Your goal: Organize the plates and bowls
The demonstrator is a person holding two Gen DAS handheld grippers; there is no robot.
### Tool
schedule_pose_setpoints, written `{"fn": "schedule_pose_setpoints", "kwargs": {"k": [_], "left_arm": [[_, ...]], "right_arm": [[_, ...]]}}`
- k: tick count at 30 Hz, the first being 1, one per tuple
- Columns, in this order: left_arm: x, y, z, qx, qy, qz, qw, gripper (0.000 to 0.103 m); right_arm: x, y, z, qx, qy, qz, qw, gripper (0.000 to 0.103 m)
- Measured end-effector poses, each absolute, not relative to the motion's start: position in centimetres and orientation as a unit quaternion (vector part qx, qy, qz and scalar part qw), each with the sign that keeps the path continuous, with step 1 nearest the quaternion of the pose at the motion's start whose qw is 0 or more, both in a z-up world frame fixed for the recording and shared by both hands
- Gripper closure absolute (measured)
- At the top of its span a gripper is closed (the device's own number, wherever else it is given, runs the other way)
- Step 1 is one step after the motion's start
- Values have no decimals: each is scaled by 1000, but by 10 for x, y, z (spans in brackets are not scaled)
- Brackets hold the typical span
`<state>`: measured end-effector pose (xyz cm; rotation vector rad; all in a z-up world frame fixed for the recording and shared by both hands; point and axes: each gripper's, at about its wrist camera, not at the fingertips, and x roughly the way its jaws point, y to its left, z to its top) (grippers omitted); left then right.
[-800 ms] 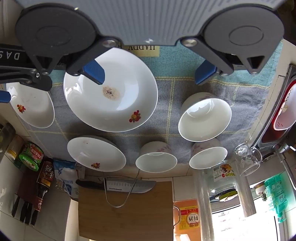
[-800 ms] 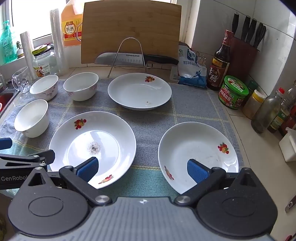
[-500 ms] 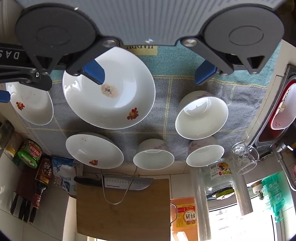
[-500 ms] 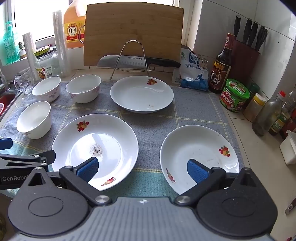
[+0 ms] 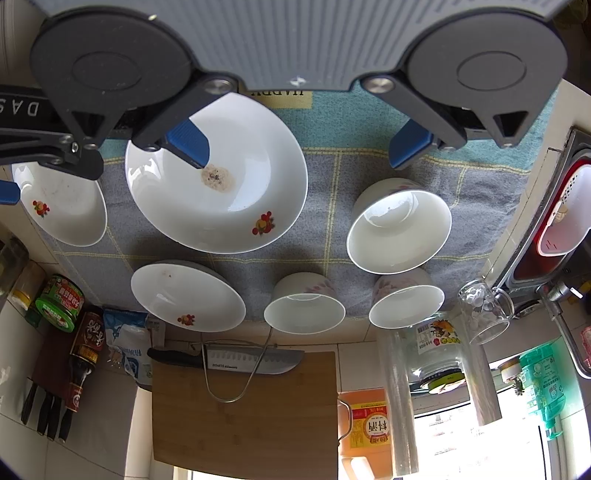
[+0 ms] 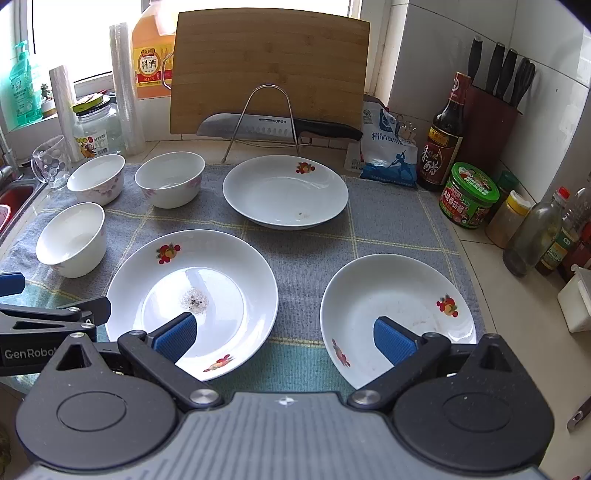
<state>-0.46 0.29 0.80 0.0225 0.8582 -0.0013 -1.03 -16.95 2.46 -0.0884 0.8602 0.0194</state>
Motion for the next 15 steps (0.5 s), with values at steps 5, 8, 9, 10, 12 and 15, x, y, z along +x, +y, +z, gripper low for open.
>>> {"fn": "schedule_pose_setpoints", "kwargs": {"k": [5, 8, 9, 10, 12, 15], "left_arm": [[-6, 3, 10, 11, 415, -1, 910, 1], [-5, 3, 10, 12, 415, -1, 910, 1], [-6, 2, 10, 13, 415, -1, 910, 1], [-6, 2, 11, 13, 414, -1, 910, 1], [-6, 2, 11, 13, 414, -1, 910, 1], [-6, 2, 11, 14, 414, -1, 910, 1]], "right_arm": [[-10, -170, 26, -42, 416, 10, 908, 0], [-10, -170, 26, -43, 415, 10, 909, 0], [-12, -172, 27, -43, 415, 11, 909, 0], [-12, -171, 27, -43, 414, 11, 909, 0], [-11, -171, 27, -43, 415, 11, 909, 0], [-12, -172, 27, -44, 413, 11, 909, 0]]}}
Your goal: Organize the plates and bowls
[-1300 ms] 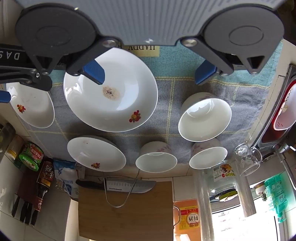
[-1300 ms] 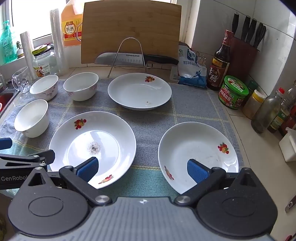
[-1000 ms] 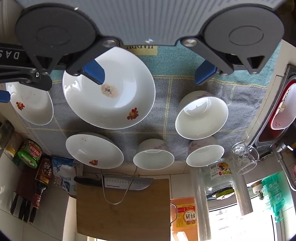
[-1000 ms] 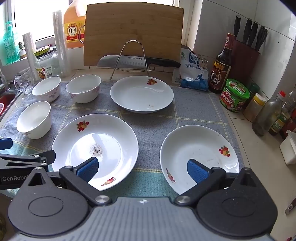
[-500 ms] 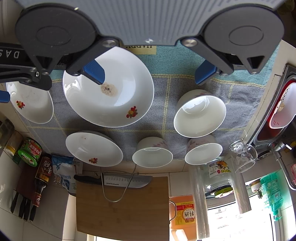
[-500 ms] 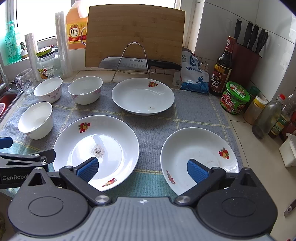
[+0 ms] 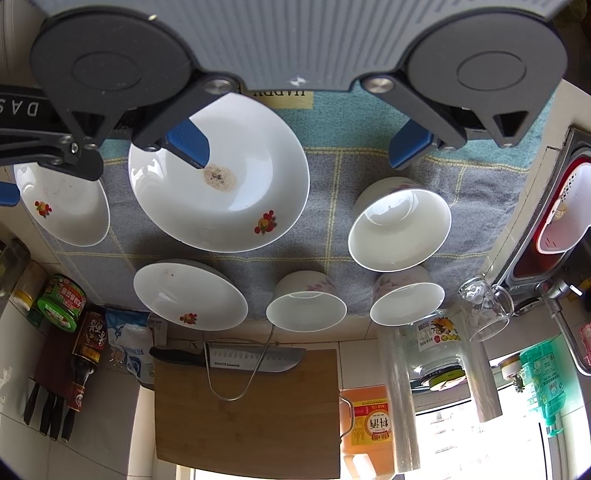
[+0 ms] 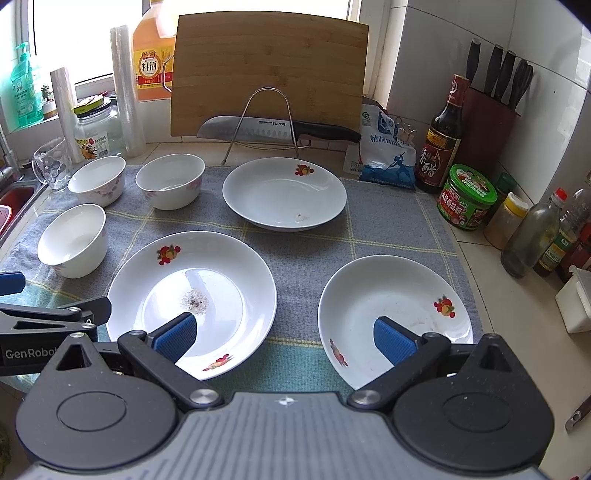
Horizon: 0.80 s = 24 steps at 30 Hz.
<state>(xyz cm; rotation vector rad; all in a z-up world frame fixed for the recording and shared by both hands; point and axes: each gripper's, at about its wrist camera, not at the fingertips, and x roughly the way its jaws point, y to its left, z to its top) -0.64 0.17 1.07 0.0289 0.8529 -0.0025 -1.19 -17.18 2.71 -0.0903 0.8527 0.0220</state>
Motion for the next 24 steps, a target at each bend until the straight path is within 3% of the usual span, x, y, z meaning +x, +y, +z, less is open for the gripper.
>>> {"fn": "schedule_pose_setpoints", "kwargs": {"k": [24], "left_arm": [[-8, 2, 14, 16, 411, -1, 912, 1]], "right_arm": [[-13, -170, 29, -47, 410, 11, 911, 0]]}}
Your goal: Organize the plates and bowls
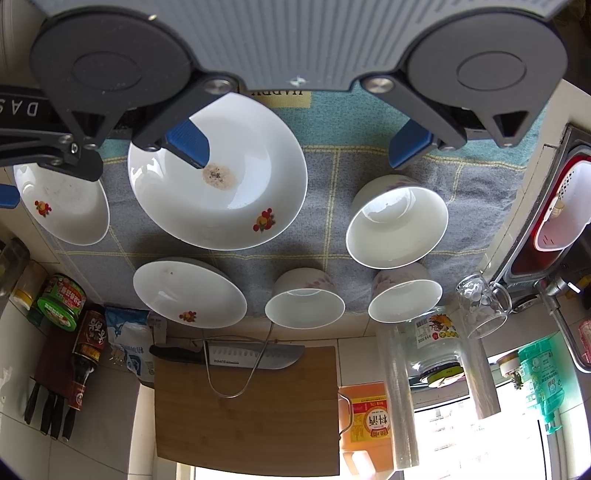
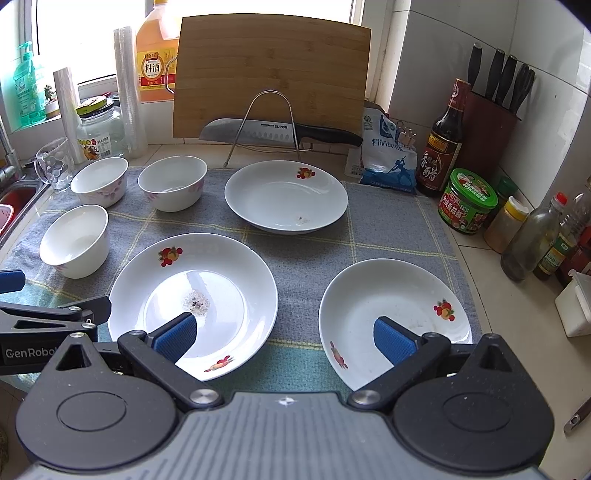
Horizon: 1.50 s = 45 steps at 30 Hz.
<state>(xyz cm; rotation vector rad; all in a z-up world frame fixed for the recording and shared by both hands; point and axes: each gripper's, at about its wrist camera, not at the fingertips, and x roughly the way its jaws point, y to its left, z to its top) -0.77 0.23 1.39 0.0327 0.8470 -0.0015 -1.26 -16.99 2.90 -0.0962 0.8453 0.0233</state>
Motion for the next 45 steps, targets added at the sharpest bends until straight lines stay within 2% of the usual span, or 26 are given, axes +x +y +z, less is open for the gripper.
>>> {"fn": "schedule_pose_setpoints", "kwargs": {"k": [45], "left_arm": [[5, -28, 21, 9, 397, -56, 916, 1]], "right_arm": [[-21, -211, 35, -53, 370, 5, 928, 0]]}}
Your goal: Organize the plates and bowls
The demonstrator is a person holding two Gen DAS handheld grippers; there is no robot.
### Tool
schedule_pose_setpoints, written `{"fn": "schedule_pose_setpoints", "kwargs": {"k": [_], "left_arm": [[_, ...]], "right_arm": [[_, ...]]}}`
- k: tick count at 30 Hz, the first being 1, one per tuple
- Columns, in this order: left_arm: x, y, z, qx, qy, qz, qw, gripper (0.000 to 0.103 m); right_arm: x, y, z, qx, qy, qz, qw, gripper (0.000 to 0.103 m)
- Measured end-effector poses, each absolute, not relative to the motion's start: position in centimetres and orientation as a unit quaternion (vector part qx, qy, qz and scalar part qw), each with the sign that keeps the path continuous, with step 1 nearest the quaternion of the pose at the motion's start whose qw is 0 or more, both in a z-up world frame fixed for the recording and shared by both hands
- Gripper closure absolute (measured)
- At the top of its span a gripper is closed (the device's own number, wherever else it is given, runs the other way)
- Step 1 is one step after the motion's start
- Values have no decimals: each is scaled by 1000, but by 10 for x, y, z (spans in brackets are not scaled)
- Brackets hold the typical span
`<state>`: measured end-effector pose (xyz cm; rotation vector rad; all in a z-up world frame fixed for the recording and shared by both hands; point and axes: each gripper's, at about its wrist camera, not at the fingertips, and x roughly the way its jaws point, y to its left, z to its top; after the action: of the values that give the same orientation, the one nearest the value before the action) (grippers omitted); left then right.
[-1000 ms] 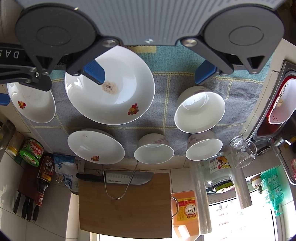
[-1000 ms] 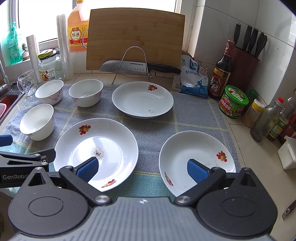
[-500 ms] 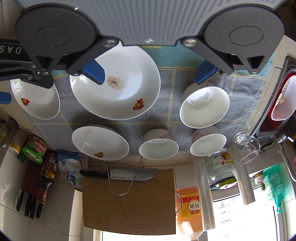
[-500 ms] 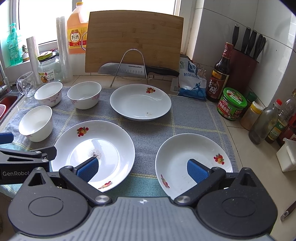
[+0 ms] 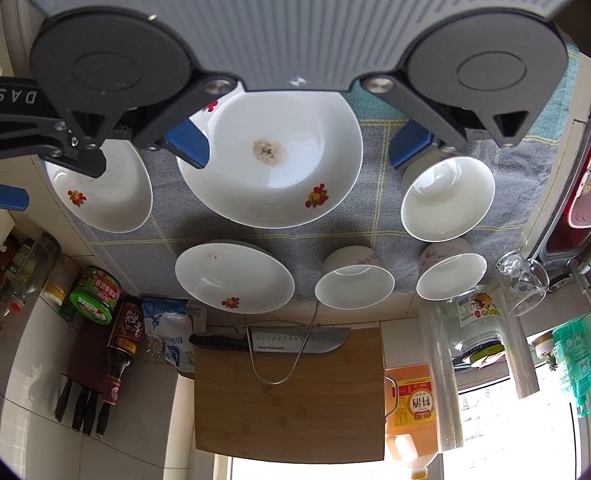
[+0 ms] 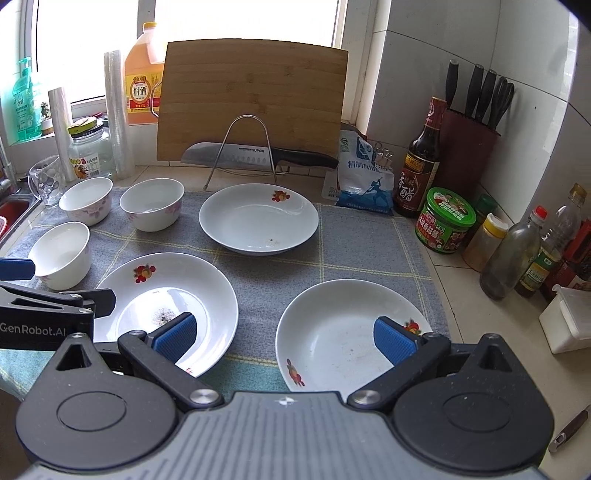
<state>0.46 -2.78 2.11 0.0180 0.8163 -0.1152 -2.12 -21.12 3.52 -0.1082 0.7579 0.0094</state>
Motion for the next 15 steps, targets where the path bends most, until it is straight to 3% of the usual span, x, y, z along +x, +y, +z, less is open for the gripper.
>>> {"fn": "schedule_pose_setpoints", "kwargs": {"k": [15], "left_arm": [[18, -82, 21, 63, 348, -138, 925, 1]], "right_arm": [[-36, -290, 8, -47, 356, -8, 933, 0]]}}
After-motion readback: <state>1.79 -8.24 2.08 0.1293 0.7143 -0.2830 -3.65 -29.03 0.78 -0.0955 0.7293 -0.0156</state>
